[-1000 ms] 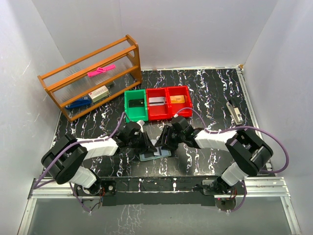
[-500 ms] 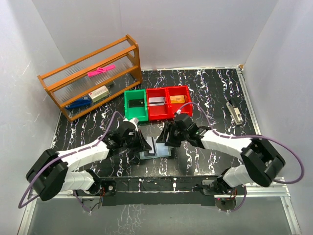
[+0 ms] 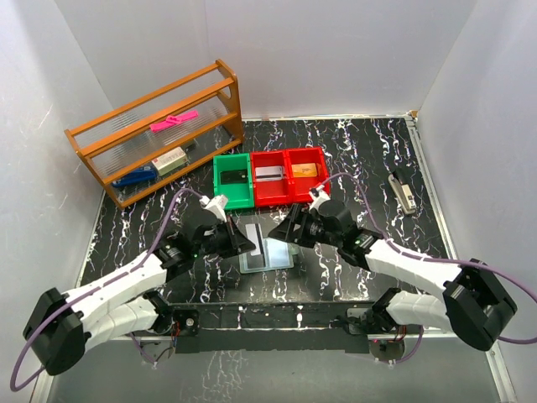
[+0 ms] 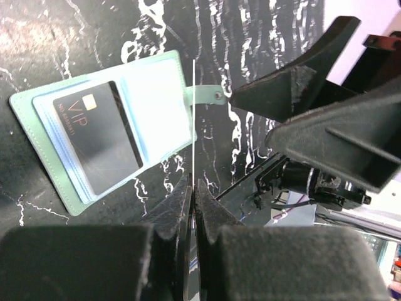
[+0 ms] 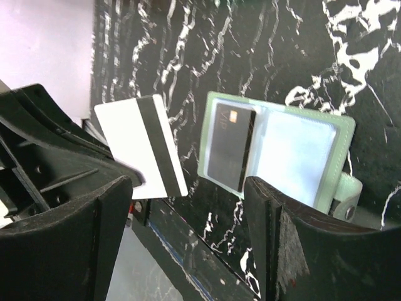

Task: Take the credit cards out of the card holder

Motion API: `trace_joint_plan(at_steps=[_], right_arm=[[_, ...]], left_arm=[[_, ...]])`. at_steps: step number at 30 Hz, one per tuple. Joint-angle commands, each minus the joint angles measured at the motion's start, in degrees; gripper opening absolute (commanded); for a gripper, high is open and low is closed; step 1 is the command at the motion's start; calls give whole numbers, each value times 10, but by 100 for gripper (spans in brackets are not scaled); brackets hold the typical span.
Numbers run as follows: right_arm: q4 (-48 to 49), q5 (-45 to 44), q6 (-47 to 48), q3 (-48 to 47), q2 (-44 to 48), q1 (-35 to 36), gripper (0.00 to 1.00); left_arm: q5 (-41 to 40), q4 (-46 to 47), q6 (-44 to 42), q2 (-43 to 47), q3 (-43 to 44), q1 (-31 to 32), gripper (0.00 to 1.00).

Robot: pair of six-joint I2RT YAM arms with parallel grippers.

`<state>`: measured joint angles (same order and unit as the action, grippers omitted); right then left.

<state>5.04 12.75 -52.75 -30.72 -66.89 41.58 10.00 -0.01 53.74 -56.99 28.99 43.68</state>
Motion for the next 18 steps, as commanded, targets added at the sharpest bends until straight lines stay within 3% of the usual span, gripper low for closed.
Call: trace_joint_plan(at_steps=[1,5,7,12,18], right_arm=[[78,47,13,-2,34,-34,70],[69,135,35,6,39,-121,65],[137,197,6,27,44,-146,64],[261,298,-39,32,14,-147,63],[320,346,-57,30,-1,-146,62]], left_arm=[[-10,19,-37,60,-10,0,0],[8,31,-64,88,2,0,0],[33,38,-78,89,13,0,0],[89,88,-87,84,21,0,0],[136,132,-81,59,38,0,0]])
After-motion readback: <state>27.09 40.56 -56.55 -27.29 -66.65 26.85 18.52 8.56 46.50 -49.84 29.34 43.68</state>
